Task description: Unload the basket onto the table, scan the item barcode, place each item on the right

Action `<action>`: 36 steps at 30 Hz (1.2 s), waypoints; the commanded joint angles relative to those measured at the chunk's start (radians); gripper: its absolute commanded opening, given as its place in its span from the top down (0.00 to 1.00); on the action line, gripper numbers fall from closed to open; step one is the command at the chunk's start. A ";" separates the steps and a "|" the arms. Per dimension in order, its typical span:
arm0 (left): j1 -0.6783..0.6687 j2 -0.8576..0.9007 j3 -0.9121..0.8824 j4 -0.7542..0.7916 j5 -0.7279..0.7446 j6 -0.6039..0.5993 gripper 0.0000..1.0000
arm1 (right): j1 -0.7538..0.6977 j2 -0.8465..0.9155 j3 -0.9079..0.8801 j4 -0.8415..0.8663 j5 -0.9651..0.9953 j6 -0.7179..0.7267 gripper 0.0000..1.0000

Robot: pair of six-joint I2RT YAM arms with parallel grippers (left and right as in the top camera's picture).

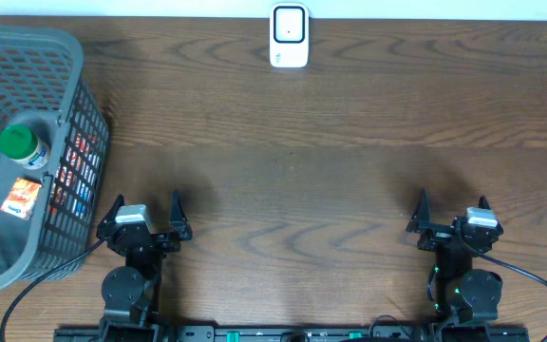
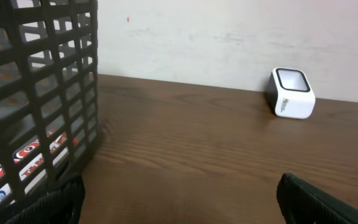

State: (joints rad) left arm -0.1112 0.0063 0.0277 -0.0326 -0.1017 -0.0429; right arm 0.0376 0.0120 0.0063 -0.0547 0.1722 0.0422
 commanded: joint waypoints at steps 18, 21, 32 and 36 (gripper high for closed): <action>0.004 0.589 0.795 -0.459 0.282 0.035 0.02 | -0.006 -0.006 -0.001 -0.005 -0.005 0.013 0.01; 0.004 0.786 1.100 -0.673 0.211 0.012 0.02 | -0.006 -0.006 -0.001 -0.005 -0.005 0.013 0.01; 0.045 1.161 1.756 -1.096 -0.017 -0.023 0.02 | -0.006 -0.006 -0.001 -0.005 -0.005 0.013 0.01; 0.231 1.163 1.770 -1.103 -0.021 -0.079 0.02 | -0.006 -0.006 -0.001 -0.005 -0.005 0.013 0.01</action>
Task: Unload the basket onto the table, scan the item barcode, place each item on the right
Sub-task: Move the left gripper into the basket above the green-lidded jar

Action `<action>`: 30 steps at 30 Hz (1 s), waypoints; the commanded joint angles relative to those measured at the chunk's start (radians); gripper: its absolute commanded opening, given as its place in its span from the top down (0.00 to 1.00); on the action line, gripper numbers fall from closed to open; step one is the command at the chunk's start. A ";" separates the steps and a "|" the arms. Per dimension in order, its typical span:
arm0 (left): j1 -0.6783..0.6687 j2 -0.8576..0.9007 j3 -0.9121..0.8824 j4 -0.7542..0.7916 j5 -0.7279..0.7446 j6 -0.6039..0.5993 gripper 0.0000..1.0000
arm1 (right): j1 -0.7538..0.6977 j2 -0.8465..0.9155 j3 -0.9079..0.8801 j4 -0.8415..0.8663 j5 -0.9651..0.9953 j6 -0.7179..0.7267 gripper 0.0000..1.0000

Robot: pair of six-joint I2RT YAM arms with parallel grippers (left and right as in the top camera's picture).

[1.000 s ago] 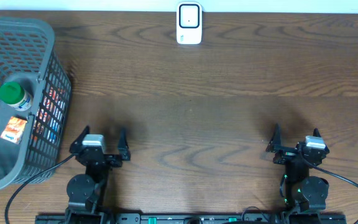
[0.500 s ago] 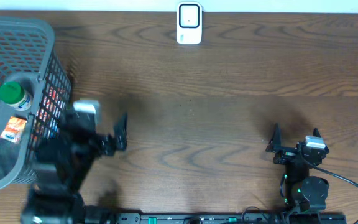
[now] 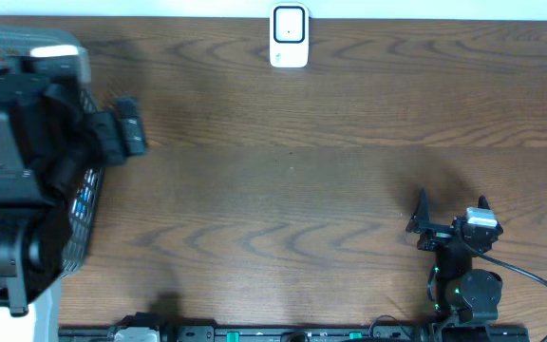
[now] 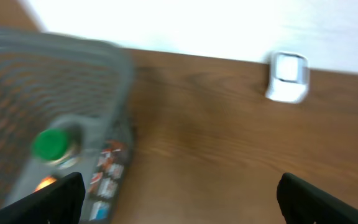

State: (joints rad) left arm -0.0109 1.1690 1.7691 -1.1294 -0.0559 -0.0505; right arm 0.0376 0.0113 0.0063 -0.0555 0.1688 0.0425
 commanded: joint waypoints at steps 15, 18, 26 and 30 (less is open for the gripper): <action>0.672 0.286 0.029 0.050 0.116 -0.354 0.02 | -0.006 -0.006 -0.001 -0.005 -0.002 0.013 0.01; 0.674 0.393 0.029 0.061 0.116 -0.355 0.02 | -0.006 -0.006 -0.001 -0.004 -0.002 0.013 0.01; 0.674 0.639 0.029 0.128 0.089 -0.348 0.02 | -0.006 -0.006 -0.001 -0.004 -0.002 0.013 0.01; 0.673 0.729 0.029 0.180 0.072 -0.347 0.02 | -0.006 -0.006 -0.001 -0.004 -0.002 0.013 0.01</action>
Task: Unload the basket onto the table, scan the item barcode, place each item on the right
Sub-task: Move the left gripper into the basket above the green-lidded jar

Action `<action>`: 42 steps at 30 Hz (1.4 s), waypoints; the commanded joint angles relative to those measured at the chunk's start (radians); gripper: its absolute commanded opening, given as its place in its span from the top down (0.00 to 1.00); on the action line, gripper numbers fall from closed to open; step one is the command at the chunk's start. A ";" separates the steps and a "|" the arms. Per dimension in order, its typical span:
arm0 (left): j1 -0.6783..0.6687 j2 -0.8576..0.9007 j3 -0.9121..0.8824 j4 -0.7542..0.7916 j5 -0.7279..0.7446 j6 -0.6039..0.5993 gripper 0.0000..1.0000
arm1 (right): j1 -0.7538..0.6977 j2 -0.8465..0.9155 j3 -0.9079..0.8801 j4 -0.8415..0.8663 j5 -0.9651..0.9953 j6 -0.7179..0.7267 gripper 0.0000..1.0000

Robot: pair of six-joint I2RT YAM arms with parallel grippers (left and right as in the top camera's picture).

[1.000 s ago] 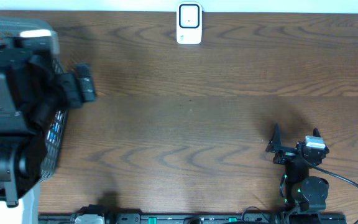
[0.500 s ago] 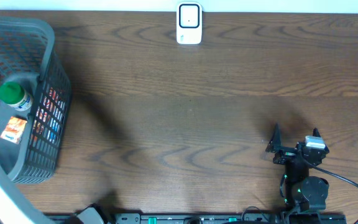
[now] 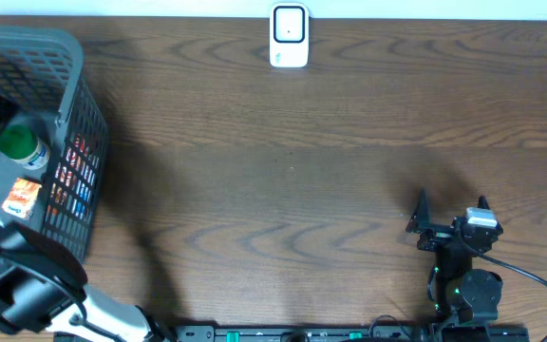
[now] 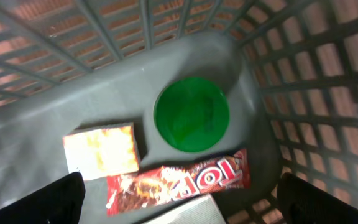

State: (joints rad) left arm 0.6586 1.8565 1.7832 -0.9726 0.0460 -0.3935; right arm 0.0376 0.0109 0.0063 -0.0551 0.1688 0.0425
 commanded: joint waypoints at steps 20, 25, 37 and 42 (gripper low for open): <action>0.003 0.278 0.014 0.135 -0.058 0.011 0.02 | -0.006 -0.005 -0.001 -0.005 -0.002 0.013 0.01; 0.003 0.275 0.014 0.123 -0.057 0.011 0.02 | -0.006 -0.005 -0.001 -0.005 -0.002 0.013 0.01; 0.003 0.147 0.014 0.101 -0.053 0.010 0.02 | -0.006 -0.005 -0.001 -0.005 -0.002 0.013 0.01; 0.003 0.101 0.014 0.101 -0.050 0.010 0.02 | -0.006 -0.005 -0.001 -0.005 -0.002 0.013 0.01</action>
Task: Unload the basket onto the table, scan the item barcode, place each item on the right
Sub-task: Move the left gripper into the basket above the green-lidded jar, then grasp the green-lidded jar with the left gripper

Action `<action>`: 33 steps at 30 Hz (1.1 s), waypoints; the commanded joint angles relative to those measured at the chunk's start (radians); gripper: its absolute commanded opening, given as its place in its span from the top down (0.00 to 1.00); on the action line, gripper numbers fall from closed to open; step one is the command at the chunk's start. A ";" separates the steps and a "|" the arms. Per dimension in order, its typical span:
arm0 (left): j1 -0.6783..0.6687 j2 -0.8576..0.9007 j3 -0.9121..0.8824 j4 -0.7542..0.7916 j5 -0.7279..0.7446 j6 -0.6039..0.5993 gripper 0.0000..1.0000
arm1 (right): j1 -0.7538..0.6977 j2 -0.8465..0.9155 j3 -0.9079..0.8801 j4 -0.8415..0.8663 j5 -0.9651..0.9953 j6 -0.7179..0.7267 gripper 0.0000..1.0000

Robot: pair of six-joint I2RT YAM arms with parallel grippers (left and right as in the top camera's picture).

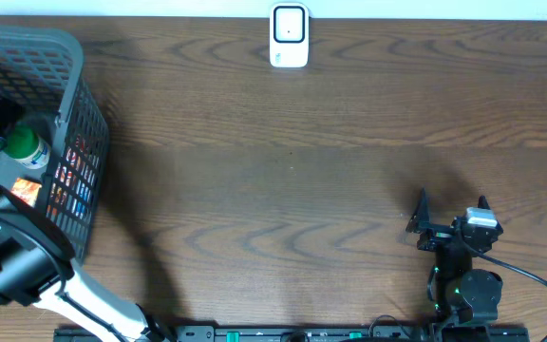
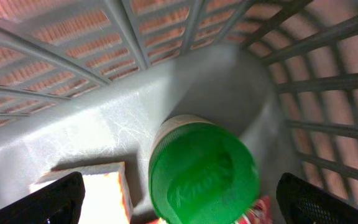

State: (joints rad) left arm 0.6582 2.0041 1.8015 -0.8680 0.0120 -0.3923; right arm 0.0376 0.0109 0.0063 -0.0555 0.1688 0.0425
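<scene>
A bottle with a green cap (image 2: 204,171) stands in the grey basket (image 1: 74,57) at the table's left end; the overhead view shows the bottle (image 1: 22,144) too. My left gripper (image 2: 182,214) is down inside the basket, open, with one black fingertip (image 2: 42,202) on each side of the cap, not touching it. The white barcode scanner (image 1: 289,36) stands at the far edge, in the middle. My right gripper (image 1: 452,207) rests open near the front right. No barcode shows.
Beside the bottle lie an orange and white packet (image 2: 98,186) and a red wrapped bar (image 2: 263,208). More packets (image 1: 76,176) show through the basket's right wall. The basket's mesh walls (image 2: 166,37) rise around my left gripper.
My left gripper is lower in the basket and closer to the green cap, which now fills the space between its fingers. The right arm has not moved.
Both arms first rested at the table's front edge, the left wrist facing the basket's side and the scanner. Then the left arm was raised over the basket. After that it looked down on the bottle, packet and bar, and now sits close above the cap.
</scene>
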 commanded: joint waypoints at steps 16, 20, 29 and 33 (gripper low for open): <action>-0.065 0.061 -0.005 0.032 -0.045 0.009 0.02 | -0.006 -0.005 -0.001 -0.004 -0.002 0.012 0.01; -0.061 0.063 -0.005 0.026 -0.058 0.010 0.02 | -0.006 -0.005 -0.001 -0.004 -0.002 0.013 0.01; -0.060 0.051 -0.005 0.010 -0.058 0.018 0.02 | -0.006 -0.005 -0.001 -0.004 -0.002 0.013 0.01; -0.060 0.023 -0.005 0.009 -0.064 0.024 0.02 | -0.006 -0.005 -0.001 -0.005 -0.002 0.013 0.01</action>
State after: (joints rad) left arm 0.5892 2.0552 1.8015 -0.8513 -0.0326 -0.3851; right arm 0.0376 0.0109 0.0063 -0.0551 0.1688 0.0425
